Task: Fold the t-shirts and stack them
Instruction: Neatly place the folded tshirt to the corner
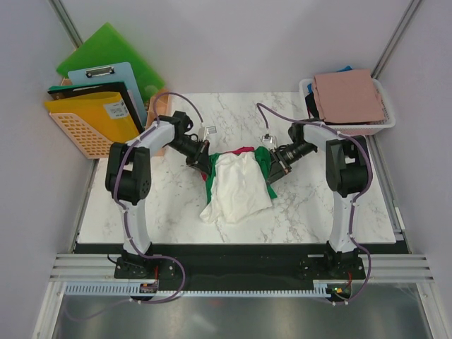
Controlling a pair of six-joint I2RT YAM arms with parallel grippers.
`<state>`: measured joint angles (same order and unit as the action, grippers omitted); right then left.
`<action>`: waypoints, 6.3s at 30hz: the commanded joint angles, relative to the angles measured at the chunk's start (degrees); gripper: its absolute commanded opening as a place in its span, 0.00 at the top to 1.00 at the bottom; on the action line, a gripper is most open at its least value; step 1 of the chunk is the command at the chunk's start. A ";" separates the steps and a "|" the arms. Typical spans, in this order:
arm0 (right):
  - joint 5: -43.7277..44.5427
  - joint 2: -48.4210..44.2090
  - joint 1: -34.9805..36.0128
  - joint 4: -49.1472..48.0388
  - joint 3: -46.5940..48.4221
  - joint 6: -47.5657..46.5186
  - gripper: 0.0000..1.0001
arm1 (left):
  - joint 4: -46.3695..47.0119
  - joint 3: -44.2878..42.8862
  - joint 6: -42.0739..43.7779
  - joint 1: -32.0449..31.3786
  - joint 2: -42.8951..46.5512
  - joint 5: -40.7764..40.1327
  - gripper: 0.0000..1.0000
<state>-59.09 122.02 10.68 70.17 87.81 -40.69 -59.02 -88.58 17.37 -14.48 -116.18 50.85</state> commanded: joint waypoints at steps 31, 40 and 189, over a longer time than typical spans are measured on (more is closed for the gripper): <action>27.52 -33.16 5.29 -18.47 -16.00 14.21 0.02 | 6.80 18.25 7.43 16.50 32.14 -21.39 0.50; 48.52 -21.30 17.00 -35.80 -3.64 29.07 0.02 | 15.61 25.29 1.53 17.20 47.35 -27.56 0.03; 43.79 -47.31 -36.25 -26.67 4.39 47.46 0.02 | 23.60 11.13 -21.85 19.67 60.02 -82.66 0.00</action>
<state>-16.62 77.17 -25.54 46.48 91.37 6.87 -34.57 -80.14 -1.61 5.23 -56.29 -26.50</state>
